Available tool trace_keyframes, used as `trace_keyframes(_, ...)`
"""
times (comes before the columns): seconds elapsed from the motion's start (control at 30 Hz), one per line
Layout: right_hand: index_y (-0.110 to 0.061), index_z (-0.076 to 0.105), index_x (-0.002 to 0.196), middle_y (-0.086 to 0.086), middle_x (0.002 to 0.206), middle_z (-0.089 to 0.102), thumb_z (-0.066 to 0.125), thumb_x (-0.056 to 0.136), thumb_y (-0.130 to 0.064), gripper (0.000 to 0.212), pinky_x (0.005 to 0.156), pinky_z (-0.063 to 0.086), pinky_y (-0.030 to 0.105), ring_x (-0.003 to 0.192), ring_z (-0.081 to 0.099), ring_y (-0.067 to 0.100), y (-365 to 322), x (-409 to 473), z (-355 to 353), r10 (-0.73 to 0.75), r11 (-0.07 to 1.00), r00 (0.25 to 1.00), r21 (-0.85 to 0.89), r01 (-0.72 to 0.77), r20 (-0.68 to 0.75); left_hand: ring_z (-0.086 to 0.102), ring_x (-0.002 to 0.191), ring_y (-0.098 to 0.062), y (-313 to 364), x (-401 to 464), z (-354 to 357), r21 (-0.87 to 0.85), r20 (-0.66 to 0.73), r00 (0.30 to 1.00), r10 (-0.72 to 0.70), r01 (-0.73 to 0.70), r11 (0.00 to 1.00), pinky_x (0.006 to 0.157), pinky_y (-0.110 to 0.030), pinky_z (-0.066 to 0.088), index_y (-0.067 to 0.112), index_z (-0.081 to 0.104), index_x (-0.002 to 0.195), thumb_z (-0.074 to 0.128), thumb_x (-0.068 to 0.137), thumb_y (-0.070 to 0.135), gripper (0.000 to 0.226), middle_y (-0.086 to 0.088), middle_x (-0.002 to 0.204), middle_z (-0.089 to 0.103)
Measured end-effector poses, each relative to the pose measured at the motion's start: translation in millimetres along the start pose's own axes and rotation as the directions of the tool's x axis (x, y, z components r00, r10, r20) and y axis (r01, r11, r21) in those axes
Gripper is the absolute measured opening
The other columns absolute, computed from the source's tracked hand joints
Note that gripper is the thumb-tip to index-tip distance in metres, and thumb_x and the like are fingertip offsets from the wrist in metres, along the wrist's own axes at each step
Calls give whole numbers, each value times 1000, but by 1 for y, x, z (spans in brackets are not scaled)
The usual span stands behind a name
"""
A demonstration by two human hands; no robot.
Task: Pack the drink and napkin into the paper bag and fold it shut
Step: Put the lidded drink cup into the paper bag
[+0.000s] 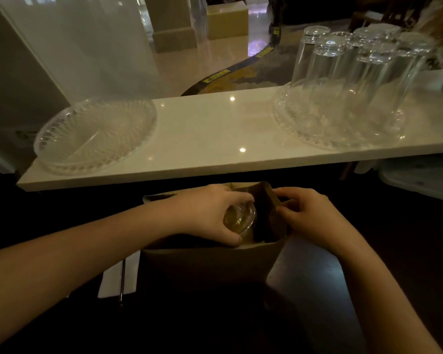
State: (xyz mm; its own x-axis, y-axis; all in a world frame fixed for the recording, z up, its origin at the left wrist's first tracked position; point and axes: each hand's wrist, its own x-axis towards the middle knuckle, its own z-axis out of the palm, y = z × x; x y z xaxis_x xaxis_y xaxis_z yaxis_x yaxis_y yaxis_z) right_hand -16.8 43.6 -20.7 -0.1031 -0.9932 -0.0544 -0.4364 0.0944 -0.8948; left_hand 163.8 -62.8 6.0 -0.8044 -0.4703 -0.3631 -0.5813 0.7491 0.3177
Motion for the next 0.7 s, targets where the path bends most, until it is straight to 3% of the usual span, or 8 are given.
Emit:
trace_keyframes(0.1, -36, 58, 110, -15, 79, 63, 53, 88, -12, 32, 48, 46, 5, 66, 62, -14, 1, 0, 2, 6, 1000, 1000, -3, -6, 18, 45, 98, -10, -7, 12, 12, -41, 134, 990, -47, 53, 998, 71, -17, 41, 34, 27, 139, 66, 74, 45, 77, 1, 130, 46)
trace_keyframes(0.2, -41, 55, 106, -15, 79, 62, 52, 89, -11, 34, 47, 47, 6, 66, 62, -13, 0, -1, 4, -2, 1000, 1000, 5, 2, 30, 55, 108, -19, -14, 22, 31, -109, 175, 984, -40, 60, 992, 81, -23, 45, 23, 41, 134, 65, 80, 32, 59, -4, 125, 55)
trace_keyframes(0.27, -45, 54, 101, -14, 80, 63, 51, 89, -10, 37, 47, 48, 8, 68, 64, -11, 1, -2, 4, -11, 1000, 999, 22, 10, 30, 58, 106, -28, -20, 30, 44, 11, 184, 983, -28, 26, 1000, 82, -30, 47, 17, 48, 128, 59, 86, 26, 44, -12, 120, 59)
trace_keyframes(0.4, -56, 49, 89, -16, 83, 62, 51, 89, -11, 45, 48, 49, 10, 73, 64, -9, 1, -4, 5, -26, 998, 999, 50, 25, 39, 58, 103, -33, -38, 41, 58, 206, 224, 967, -119, 73, 976, 85, -39, 48, 10, 51, 121, 56, 87, 17, 34, -18, 119, 59)
trace_keyframes(0.53, -57, 49, 89, -16, 82, 63, 51, 89, -10, 46, 47, 49, 10, 74, 64, -8, 2, -3, 6, -9, 998, 999, 60, 7, 34, 59, 98, -31, -46, 45, 62, 235, 304, 937, -173, 102, 967, 75, -34, 44, 6, 54, 114, 50, 90, 11, 25, -18, 114, 61)
trace_keyframes(0.7, -46, 55, 102, -18, 80, 62, 50, 89, -5, 43, 47, 47, 8, 70, 63, -10, 4, -3, 4, 5, 997, 1000, 78, -6, 14, 51, 113, -33, -49, 51, 66, 252, 435, 867, -243, 141, 957, 86, -34, 41, 4, 49, 122, 43, 94, 11, 29, -18, 127, 52)
